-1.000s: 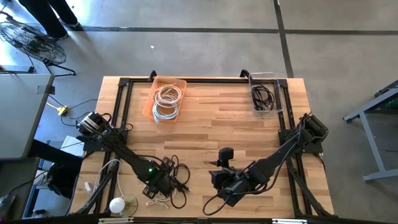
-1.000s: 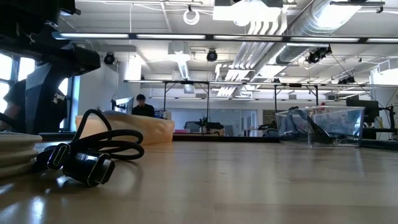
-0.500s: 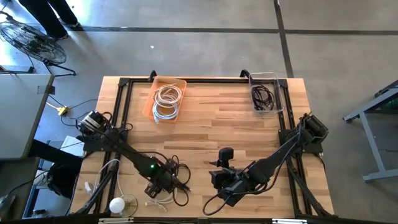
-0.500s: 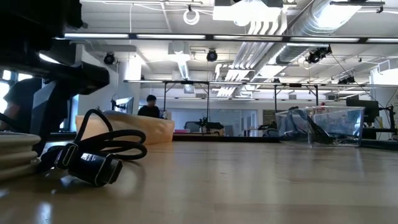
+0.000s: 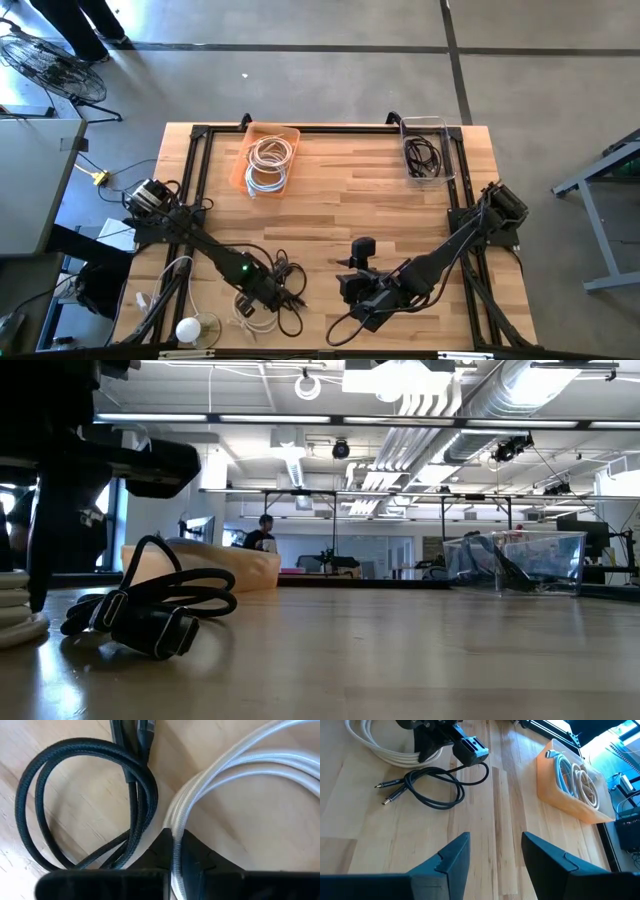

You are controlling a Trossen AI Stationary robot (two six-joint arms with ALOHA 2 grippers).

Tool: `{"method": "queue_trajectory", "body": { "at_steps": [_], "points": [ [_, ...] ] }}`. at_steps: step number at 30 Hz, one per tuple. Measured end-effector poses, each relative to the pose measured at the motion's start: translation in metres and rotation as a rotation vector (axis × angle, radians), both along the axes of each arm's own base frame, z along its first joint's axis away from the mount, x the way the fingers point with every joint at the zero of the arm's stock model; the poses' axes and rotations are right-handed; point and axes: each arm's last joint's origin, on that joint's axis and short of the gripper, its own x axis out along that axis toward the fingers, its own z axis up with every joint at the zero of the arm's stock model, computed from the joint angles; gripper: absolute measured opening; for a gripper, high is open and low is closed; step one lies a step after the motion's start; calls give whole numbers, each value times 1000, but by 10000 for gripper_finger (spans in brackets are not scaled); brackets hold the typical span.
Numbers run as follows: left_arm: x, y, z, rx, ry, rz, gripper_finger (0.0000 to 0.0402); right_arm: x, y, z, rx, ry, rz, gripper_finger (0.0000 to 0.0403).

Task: Pick & Place USB Port
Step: Put the light brown hdmi cable into the orange bin

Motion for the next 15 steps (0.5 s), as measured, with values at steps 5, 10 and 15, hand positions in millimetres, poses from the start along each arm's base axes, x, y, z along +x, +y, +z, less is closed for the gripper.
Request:
{"method": "queue_trajectory", "body": {
  "at_steps": [5, 10, 15],
  "points": [
    [-1, 1, 3, 17, -10, -1, 9, 0, 0, 0, 8, 7, 7, 170],
    [-3, 3, 10, 36, -13, 6, 9, 0, 1, 0, 14, 13, 13, 170],
    [-3, 5, 26, 141, 17, 33, 9, 0, 0, 0, 14, 12, 13, 170]
  ]
}}
